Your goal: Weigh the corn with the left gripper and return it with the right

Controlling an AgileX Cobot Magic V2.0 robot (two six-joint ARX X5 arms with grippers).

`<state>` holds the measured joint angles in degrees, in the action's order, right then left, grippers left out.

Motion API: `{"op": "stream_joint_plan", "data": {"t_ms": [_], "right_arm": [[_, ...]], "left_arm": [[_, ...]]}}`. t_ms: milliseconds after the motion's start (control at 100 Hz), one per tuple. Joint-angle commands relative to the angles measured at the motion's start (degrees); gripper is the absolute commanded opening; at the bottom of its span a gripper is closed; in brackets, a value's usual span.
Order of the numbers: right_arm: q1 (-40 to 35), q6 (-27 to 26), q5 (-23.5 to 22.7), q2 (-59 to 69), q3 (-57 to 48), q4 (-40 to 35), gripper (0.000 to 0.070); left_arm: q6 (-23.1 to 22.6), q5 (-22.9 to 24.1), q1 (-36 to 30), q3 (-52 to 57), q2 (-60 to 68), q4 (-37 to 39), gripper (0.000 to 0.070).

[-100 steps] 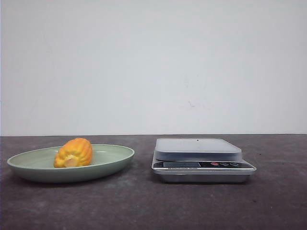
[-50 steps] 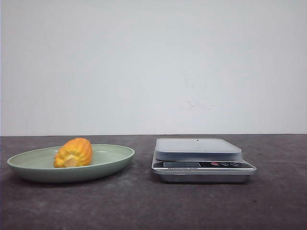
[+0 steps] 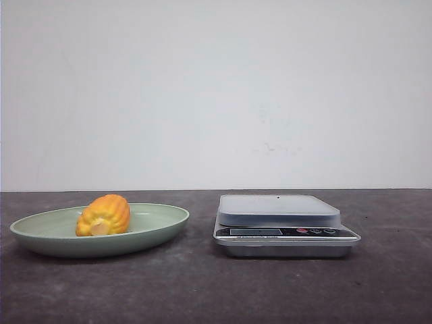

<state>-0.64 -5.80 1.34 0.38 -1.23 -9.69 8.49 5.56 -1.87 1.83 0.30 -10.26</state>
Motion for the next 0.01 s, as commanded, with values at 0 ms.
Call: {"op": "stream_joint_plan", "data": {"t_ms": [0], "right_arm": [[0.02,0.35,0.13,-0.15,0.33,0.68,0.0011]], "left_arm": [[-0.48,-0.35,0.15,-1.03,-0.11,-0.35,0.0018]]}}
